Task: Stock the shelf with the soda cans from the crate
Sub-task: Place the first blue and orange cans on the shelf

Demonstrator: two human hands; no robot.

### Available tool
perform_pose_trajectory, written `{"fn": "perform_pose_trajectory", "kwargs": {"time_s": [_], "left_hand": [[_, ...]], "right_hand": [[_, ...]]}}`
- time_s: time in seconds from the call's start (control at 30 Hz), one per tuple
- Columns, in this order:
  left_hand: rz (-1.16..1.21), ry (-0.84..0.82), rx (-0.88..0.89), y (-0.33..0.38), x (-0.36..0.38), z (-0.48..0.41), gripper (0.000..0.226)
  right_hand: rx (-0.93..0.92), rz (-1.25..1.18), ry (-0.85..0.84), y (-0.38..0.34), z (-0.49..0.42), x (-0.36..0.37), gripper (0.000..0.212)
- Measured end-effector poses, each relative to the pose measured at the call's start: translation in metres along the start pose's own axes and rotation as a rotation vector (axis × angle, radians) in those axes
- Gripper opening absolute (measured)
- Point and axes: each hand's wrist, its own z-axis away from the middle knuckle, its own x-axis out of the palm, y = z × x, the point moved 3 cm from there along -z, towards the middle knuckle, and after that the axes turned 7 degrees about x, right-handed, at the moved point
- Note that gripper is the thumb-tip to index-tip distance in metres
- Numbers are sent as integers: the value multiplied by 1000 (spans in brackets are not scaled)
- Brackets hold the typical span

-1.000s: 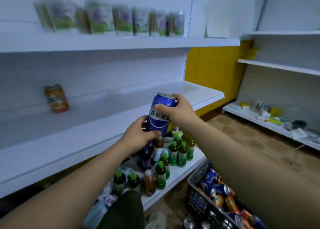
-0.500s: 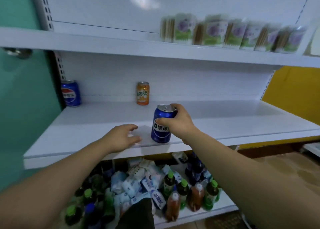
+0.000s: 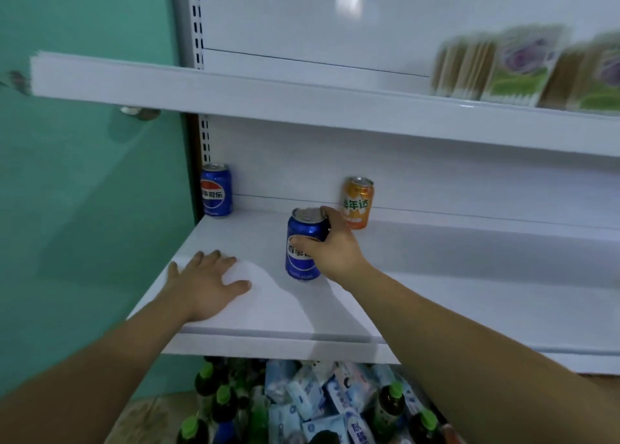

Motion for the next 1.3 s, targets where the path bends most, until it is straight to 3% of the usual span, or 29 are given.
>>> {"fn": "perform_pose_trajectory", "kwargs": {"time_s": [0.17, 0.33, 0.7, 1.17, 1.3], "left_hand": [[31, 27, 7, -6, 3, -5, 73], [54, 16, 15, -7, 5, -5, 76], [24, -47, 16, -5, 4, -4, 76], [43, -40, 9, -5, 3, -5, 79], [69, -36, 18, -6, 1, -5, 80]], "right_hand": [[-20, 36, -59, -2, -51, 43, 61], [-34, 155, -189, -7, -82, 60, 92], [-113, 207, -22, -3, -150, 106, 74], [-12, 255, 31, -7, -173, 128, 85], [18, 475, -19, -23, -137, 89, 90]]}}
